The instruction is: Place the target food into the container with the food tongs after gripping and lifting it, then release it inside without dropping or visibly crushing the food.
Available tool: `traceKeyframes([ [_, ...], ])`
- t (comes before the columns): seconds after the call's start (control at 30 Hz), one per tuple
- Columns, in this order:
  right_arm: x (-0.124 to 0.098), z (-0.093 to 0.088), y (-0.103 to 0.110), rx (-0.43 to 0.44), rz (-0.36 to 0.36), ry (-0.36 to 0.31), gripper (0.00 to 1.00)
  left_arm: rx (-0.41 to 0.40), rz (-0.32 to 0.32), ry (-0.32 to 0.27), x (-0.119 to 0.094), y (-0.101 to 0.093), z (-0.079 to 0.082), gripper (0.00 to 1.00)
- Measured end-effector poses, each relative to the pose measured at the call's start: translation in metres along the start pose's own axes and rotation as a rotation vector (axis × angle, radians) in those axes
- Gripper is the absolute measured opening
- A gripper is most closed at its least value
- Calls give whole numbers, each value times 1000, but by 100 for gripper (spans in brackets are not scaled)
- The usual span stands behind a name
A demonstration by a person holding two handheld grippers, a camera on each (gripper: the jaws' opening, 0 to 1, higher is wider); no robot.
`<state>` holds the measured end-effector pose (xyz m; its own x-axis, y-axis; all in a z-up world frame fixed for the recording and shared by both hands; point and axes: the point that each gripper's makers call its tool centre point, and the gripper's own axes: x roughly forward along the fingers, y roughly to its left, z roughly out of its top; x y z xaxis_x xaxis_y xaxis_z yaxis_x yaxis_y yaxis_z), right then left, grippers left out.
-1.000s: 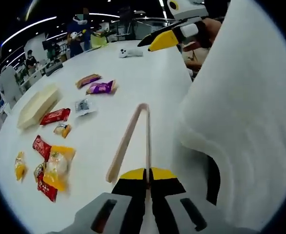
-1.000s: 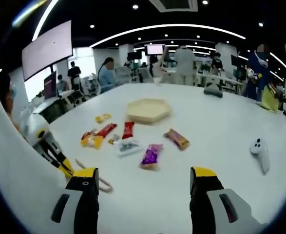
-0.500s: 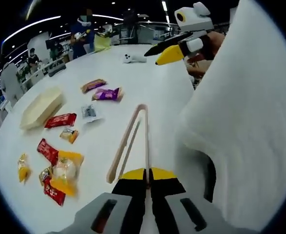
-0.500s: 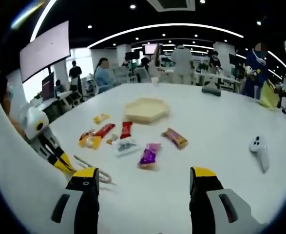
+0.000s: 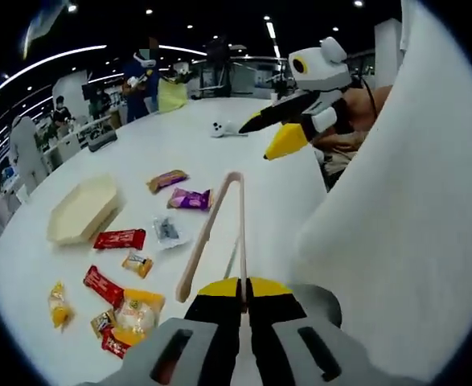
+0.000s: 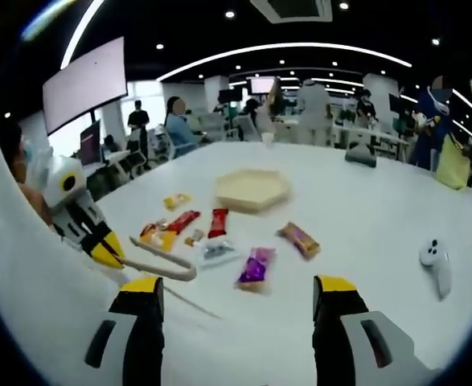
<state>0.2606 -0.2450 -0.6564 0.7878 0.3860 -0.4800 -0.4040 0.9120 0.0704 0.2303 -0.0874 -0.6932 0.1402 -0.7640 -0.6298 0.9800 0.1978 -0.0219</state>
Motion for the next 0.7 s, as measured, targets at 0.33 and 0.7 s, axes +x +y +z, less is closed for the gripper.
traceKeyframes([
  [0.33,2,10,10,136,81,-68,73,-26,-36,-35,-9,-4,18,0],
  [0.7,11,18,34,108,185,-87,73,-68,-10,-105,-19,2,37,0],
])
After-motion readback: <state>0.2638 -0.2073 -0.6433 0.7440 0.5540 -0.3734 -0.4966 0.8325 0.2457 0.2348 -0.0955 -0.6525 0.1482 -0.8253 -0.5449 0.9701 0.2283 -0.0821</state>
